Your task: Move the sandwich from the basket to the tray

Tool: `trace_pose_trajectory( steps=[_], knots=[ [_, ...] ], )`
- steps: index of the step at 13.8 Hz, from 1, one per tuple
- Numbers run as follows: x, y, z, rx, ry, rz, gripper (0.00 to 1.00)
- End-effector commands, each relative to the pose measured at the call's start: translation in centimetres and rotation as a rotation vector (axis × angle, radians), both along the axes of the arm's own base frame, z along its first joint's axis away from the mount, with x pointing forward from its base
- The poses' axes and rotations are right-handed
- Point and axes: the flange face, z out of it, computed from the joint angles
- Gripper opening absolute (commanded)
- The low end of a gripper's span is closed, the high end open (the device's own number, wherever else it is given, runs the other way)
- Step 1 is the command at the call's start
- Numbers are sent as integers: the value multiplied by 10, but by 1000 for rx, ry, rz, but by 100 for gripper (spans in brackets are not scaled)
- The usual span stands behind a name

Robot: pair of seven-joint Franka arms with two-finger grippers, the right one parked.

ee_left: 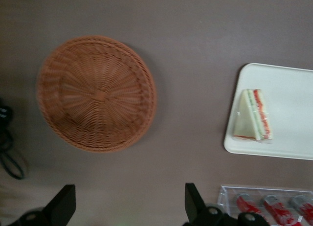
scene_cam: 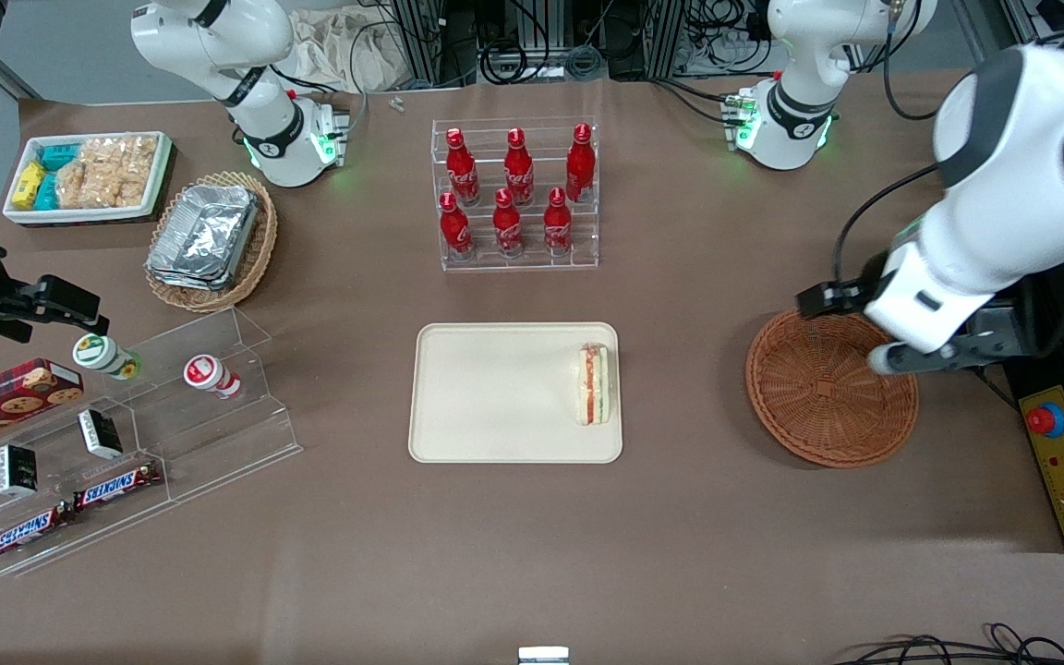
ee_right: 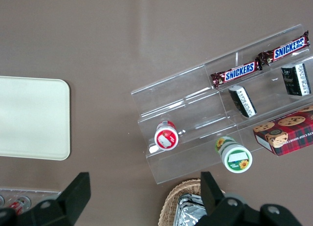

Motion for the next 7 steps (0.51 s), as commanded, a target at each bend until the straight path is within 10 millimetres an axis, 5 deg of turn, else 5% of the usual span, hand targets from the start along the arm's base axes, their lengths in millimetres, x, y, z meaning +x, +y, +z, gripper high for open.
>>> trace_pose_trajectory(
  steps=[1,7],
  knots=[
    [-38,31,9,14,0,-43,100],
    [-11,28,16,3,30,-52,100]
  ],
)
